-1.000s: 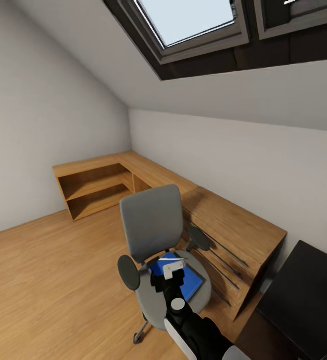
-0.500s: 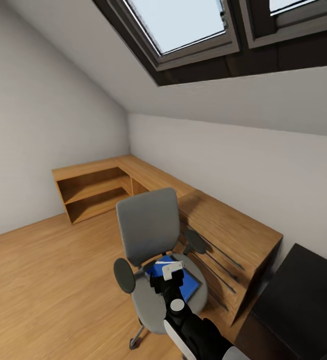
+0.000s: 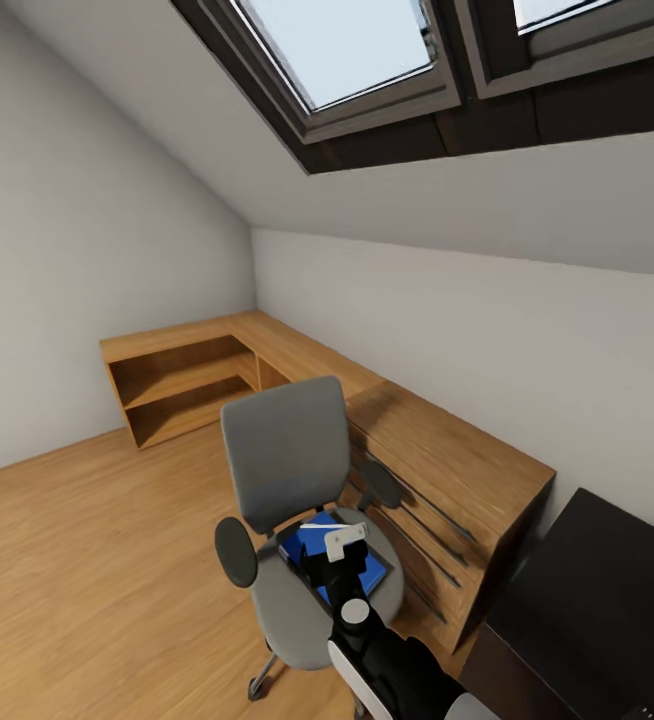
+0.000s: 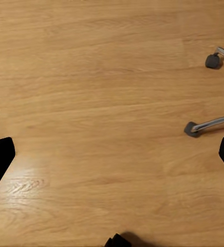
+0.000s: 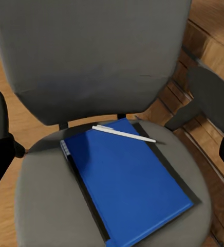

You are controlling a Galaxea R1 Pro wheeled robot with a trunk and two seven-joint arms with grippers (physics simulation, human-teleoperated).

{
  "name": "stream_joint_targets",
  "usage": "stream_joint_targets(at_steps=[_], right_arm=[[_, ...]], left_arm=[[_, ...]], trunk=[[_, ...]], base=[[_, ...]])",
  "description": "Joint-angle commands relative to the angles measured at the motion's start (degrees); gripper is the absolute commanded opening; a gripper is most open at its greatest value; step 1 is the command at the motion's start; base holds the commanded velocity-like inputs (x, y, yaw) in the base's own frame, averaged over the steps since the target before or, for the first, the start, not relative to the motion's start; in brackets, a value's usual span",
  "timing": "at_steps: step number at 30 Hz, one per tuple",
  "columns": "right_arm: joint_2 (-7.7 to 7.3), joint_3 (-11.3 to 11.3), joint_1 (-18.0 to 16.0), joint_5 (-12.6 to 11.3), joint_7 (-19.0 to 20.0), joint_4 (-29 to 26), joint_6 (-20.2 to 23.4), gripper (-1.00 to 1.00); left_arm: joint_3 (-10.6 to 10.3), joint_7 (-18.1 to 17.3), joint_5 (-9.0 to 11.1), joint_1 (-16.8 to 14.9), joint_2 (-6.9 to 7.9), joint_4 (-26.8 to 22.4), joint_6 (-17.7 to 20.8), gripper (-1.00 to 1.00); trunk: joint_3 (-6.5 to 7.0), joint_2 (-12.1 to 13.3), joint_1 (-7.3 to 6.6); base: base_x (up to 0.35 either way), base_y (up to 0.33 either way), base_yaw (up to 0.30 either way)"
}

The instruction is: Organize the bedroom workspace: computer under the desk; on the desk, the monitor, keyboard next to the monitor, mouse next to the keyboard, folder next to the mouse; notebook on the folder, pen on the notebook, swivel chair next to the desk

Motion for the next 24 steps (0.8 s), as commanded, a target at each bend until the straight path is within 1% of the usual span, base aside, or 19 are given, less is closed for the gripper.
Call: stream_joint_targets(at_steps=[1,4,5,14,18,24], right_arm=[[0.0,0.22,-0.08,-0.23,-0.45,0.0,0.02,1.0],[0.0,0.22,-0.08,-0.38,-0.5,0.05,-1.11,1.0],[0.0,0.21,-0.08,-0.44,-0.56,0.14,-2.49,1.0],[0.0,0.21,-0.08,-0.42,-0.5,0.23,-3.7,1.0],[0.0,0.21,-0.08,-0.39,-0.56,0.23,-3.73,1.0],[0.0,0.26,-0.08,-0.37,-0.59,0.24,-3.68,1.0]], left_arm=[[0.19,0.17,0.6,0.02,0.03,-0.07,-0.25,1.0],[0.49,0.17,0.6,0.02,0.03,-0.08,-0.24,1.0],[0.62,0.17,0.6,0.02,0.03,-0.07,-0.25,1.0],[0.7,0.17,0.6,0.02,0.03,-0.08,-0.26,1.0],[0.7,0.12,0.6,0.02,0.03,-0.08,-0.24,1.0],[0.7,0.09,0.6,0.02,0.0,-0.07,-0.18,1.0]], trunk=[[-0.08,-0.07,0.02],[-0.08,-0.07,0.02],[-0.08,-0.07,0.02],[-0.08,-0.07,0.02],[-0.08,-0.07,0.02],[-0.08,-0.07,0.02]], base=[[0.0,-0.003,0.0],[0.0,-0.002,0.0],[0.0,0.0,0.0],[0.0,0.0,0.016],[0.023,-0.02,0.2],[0.198,-0.166,0.263]])
